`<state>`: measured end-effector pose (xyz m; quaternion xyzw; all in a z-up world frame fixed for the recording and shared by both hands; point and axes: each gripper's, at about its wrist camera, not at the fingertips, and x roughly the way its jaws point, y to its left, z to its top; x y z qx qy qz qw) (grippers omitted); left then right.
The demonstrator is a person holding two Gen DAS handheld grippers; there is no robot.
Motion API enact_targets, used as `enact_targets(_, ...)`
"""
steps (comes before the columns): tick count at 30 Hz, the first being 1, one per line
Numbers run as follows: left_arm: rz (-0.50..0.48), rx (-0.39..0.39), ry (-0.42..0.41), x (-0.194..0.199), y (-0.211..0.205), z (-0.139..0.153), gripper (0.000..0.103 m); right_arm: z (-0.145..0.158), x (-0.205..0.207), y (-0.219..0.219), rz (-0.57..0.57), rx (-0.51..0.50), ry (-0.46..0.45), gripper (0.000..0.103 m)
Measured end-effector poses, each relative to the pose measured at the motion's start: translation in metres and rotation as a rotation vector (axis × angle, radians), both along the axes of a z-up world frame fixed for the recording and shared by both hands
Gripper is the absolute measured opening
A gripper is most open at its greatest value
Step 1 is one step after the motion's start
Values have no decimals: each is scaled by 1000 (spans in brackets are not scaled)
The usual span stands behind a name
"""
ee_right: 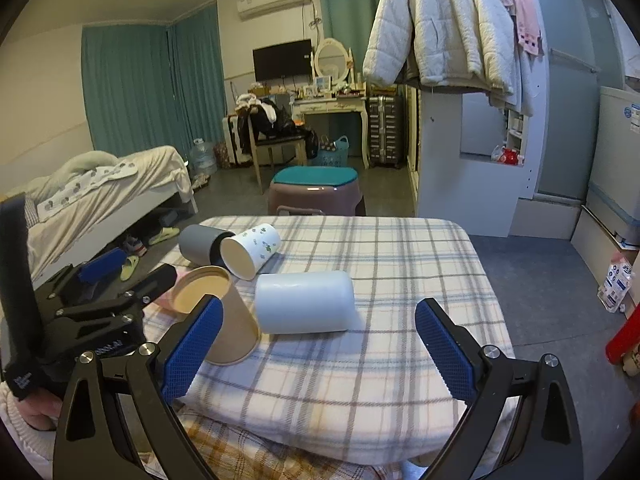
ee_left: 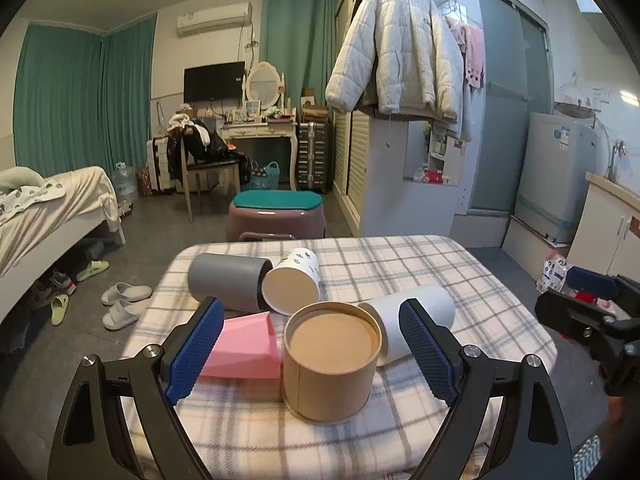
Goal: Flip cup upside down
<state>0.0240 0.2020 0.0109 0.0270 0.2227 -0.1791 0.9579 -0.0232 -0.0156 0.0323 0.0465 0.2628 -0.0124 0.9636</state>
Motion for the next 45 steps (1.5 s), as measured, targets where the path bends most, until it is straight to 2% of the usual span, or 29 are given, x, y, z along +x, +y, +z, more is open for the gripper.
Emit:
enact_targets(9, 55, -9, -14, -46, 33, 0, 93, -14, -28, 31, 40, -28, -5, 97)
enact_targets(11, 69, -6, -32, -55, 38, -6, 103, -20, -32, 38, 48, -35, -5, 97)
enact_targets(15, 66, -3, -84, -72, 47, -16, 103, -32, -34, 48, 46, -49, -8, 98)
enact_targets(18, 83, 0, -73, -74, 53, -22, 103, -42, -34, 50, 42, -25, 2, 103)
enact_targets(26, 127, -6, -37, -71, 69, -28, 103, -50, -31, 57, 18, -49, 13, 103)
enact_targets(45, 113, 10, -29, -72, 68, -33, 103, -48, -34, 55, -1, -65, -14, 103)
